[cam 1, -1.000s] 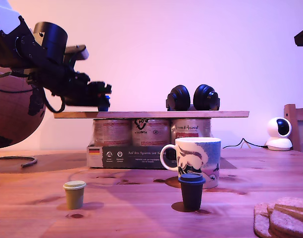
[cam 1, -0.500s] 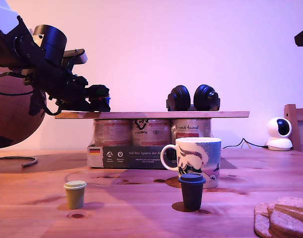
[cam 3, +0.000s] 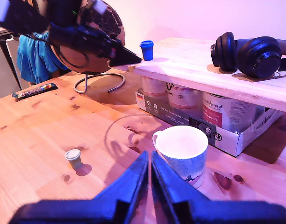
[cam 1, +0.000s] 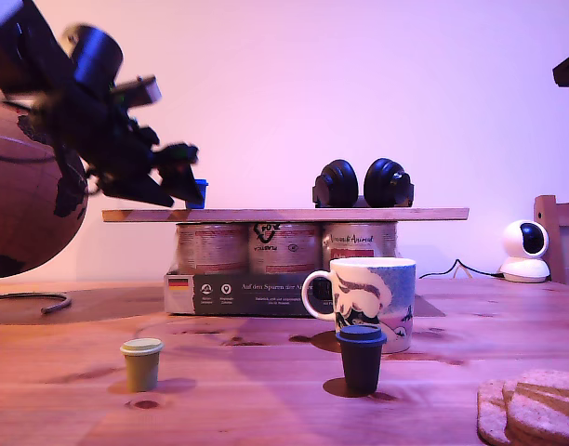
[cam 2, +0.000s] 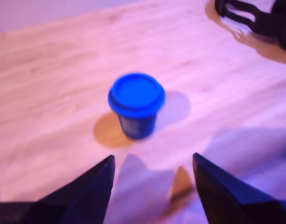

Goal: Pick up the blue coffee capsule and place it on the shelf behind you

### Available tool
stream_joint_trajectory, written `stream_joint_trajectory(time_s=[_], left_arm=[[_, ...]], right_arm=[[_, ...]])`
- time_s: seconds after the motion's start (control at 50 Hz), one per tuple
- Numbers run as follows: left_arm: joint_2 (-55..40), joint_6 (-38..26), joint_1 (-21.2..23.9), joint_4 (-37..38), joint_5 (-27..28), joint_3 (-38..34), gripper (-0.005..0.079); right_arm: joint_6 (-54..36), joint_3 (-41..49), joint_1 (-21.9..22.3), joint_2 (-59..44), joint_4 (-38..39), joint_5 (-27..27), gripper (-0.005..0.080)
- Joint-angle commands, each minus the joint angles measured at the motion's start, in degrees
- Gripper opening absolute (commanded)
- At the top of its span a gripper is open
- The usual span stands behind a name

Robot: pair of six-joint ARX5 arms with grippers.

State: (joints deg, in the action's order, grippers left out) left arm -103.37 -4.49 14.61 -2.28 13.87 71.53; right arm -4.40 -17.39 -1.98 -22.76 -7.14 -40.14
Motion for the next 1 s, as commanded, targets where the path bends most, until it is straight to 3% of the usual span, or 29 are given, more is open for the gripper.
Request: stream_joint_trajectory(time_s=[0.0, 0.06, 0.14, 0.34, 0.66, 0.98], left_arm=[[1.97, 0.04, -0.26, 1.57, 0.24, -0.24, 0.0479], [3.39, 0.09, -0.28, 4.17, 0.26, -0.24, 0.0448], [5.62, 0.11, -0.35, 8.61, 0.24, -0.24, 0.0347], [10.99, -0.07, -0.37, 22.21, 1.49, -0.26, -0.0031], [15.69, 0.0, 0.11, 29.77, 2.45, -0.94, -0.002], [25.99, 1.57, 0.15, 26.36, 1.55, -11.41, -0.002]], right_arm=[[-0.11, 0.79, -0.31, -0.33, 0.44, -0.37, -0.0012], [-0.13, 0.79, -0.31, -0.33, 0.46, -0.37, -0.0012], [-0.13, 0.79, -0.31, -0.33, 0.46, -0.35, -0.0012], [-0.13, 0.79, -0.31, -0.33, 0.46, -0.35, -0.0012], [-0.13, 0.79, -0.31, -0.33, 0.42, 0.26, -0.0012], [-0.13, 0.79, -0.26, -0.33, -0.13, 2.71, -0.0012]])
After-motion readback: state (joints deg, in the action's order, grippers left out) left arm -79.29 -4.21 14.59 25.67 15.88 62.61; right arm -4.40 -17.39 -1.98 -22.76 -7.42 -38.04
